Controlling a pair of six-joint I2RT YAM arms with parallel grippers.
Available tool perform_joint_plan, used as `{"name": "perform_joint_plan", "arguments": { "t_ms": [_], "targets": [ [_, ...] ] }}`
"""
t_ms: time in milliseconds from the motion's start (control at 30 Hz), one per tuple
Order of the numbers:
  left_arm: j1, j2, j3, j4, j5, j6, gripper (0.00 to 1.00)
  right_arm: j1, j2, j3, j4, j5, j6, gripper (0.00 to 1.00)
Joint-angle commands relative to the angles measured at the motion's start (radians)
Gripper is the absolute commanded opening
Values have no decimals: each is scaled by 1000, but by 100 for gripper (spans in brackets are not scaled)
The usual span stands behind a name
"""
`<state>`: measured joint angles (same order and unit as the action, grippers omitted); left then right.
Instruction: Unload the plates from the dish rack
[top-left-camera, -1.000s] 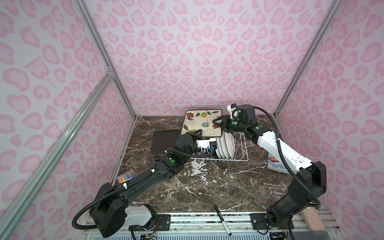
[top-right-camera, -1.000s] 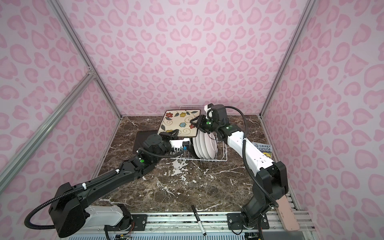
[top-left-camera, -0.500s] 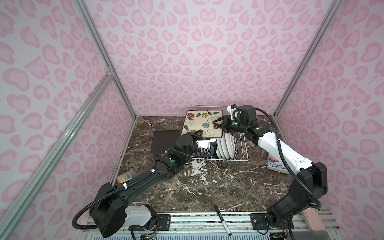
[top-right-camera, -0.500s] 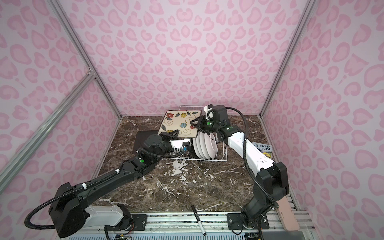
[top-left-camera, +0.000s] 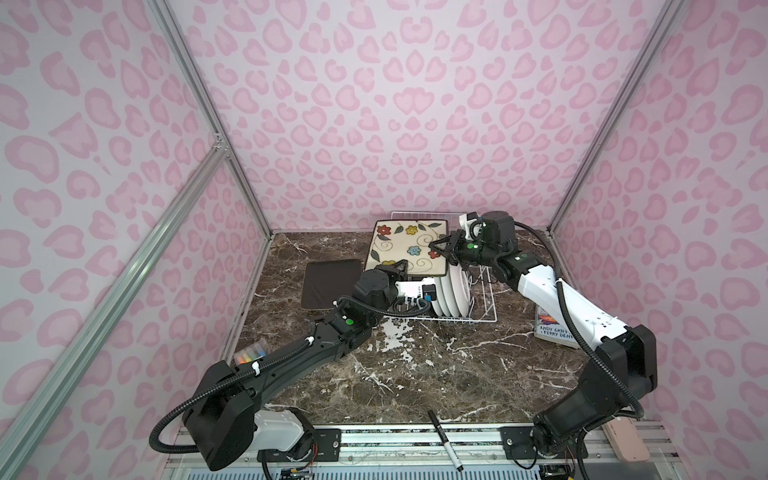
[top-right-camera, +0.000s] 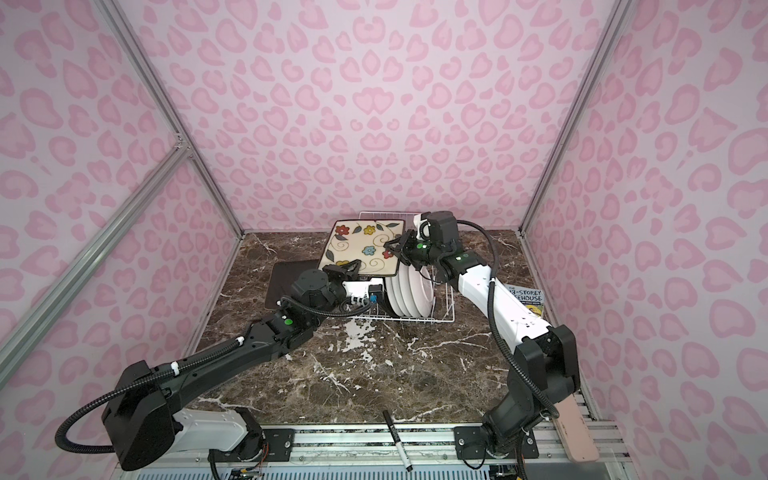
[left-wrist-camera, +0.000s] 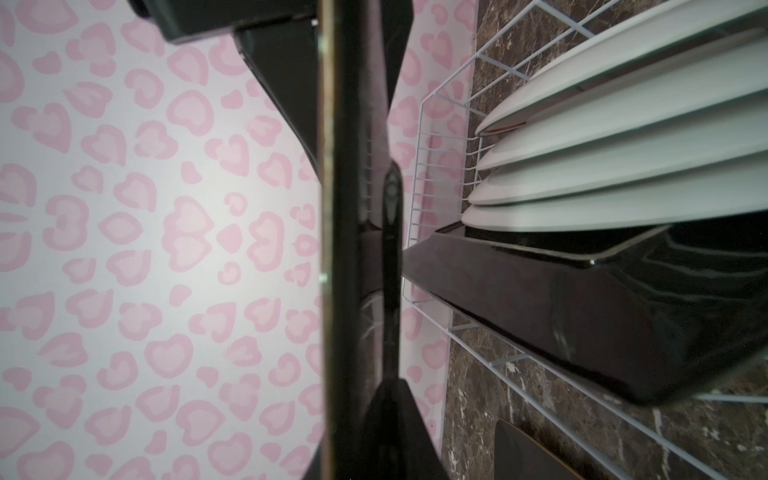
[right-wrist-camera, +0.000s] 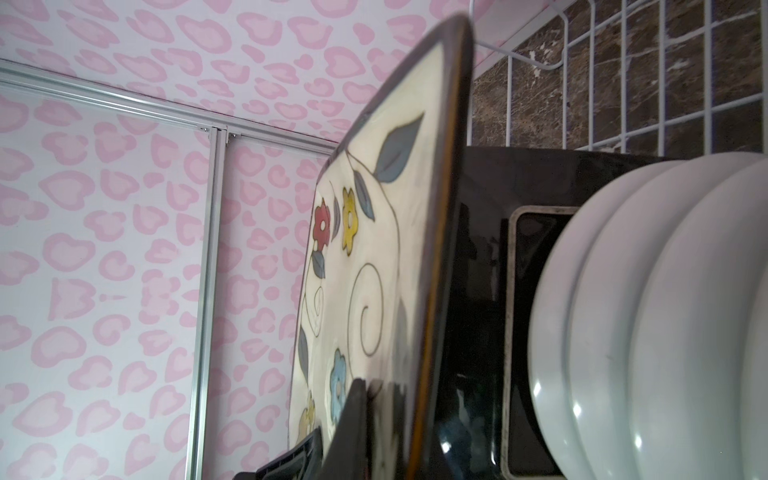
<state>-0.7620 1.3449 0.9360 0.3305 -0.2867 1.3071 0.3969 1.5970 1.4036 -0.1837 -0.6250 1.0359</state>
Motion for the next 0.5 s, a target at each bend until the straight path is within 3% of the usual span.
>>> {"name": "perform_joint_plan", "arguments": {
  "t_ms": [0,100,233,467],
  "targets": [
    [2,2,35,169,-45,-34,23,-1,-10,-10,50,-20,-95,0],
    [3,-1,44,161,-42,-62,47,-3,-13,-14,61,-15,-87,0],
    [4,-7,44,139,-46,-77,65,-4,-31,-26,79,14,-81,0],
    [4,-50,27,64,-40,-176,80,-38,-94,-91,172,52,-29,0]
  ]
}}
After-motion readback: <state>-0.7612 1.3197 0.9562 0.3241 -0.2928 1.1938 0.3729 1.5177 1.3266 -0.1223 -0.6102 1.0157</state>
